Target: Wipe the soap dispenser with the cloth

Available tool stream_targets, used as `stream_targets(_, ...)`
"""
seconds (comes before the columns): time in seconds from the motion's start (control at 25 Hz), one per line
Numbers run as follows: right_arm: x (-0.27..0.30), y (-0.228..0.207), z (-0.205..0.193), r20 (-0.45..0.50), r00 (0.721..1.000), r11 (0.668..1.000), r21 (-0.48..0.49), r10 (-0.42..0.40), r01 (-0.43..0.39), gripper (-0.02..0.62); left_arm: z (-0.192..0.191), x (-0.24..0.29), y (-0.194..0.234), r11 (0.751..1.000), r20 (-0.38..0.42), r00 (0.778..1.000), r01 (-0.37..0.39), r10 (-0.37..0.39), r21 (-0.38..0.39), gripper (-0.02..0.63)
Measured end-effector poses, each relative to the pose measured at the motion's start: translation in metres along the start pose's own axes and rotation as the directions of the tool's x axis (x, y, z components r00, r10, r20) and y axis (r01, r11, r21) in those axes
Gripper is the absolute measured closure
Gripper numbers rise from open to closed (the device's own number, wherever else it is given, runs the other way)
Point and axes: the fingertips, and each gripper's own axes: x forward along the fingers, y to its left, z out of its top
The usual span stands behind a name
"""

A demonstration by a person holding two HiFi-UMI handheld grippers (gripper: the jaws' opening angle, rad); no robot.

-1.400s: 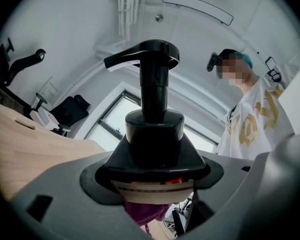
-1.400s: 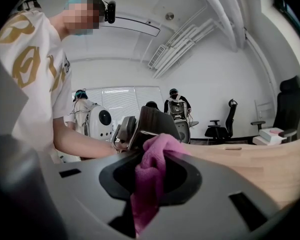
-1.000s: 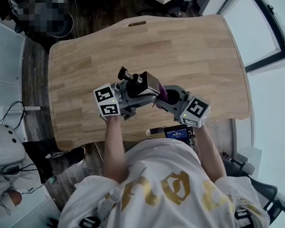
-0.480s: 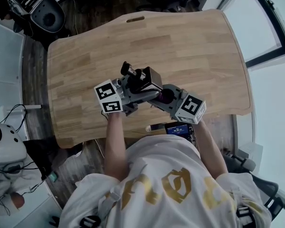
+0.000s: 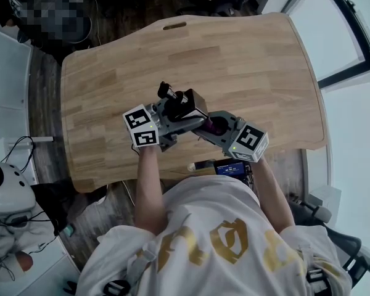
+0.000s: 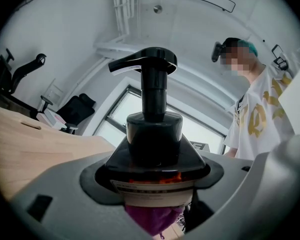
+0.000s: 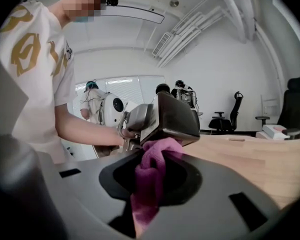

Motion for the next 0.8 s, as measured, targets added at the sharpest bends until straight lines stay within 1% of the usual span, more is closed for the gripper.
stream_targets(0.12, -0.015, -0.015, 0.003, 0.055, 0.996, 0.997, 0.045, -0.068, 0.065, 0.518, -0.006, -0.002, 0.006, 0.999, -0.014, 0.999, -0.031, 0.031, -0.011, 0.262)
stream_targets(0.24, -0.03, -0.031, 0.006, 0.096, 0.985, 0.988, 0.078, -0.143, 0.136, 0.518, -0.016, -0.006, 0.016, 0.997, -0.042, 0.997, -0.071, 0.07, -0.02, 0.262)
stream_targets(0.32, -0.039, -0.039, 0.01, 0.134, 0.973, 0.98, 0.098, -0.186, 0.174, 0.518, -0.026, -0.008, 0.022, 0.995, -0.086, 0.991, -0.1, 0.099, -0.009, 0.262)
stream_targets(0.44, -0.051, -0.053, 0.019, 0.189, 0.952, 0.966, 0.14, -0.241, 0.217, 0.518, -0.046, -0.008, 0.029, 0.99, -0.169, 0.975, -0.141, 0.142, 0.017, 0.262)
stream_targets(0.64, -0.055, -0.065, 0.015, 0.161, 0.948, 0.958, 0.135, -0.273, 0.253, 0.518, -0.077, -0.008, 0.045, 0.978, -0.266, 0.941, -0.205, 0.207, 0.035, 0.262)
stream_targets(0.8, -0.056, -0.077, 0.0, 0.103, 0.937, 0.938, 0.126, -0.335, 0.322, 0.518, -0.093, -0.008, 0.057, 0.97, -0.32, 0.916, -0.237, 0.243, 0.059, 0.262)
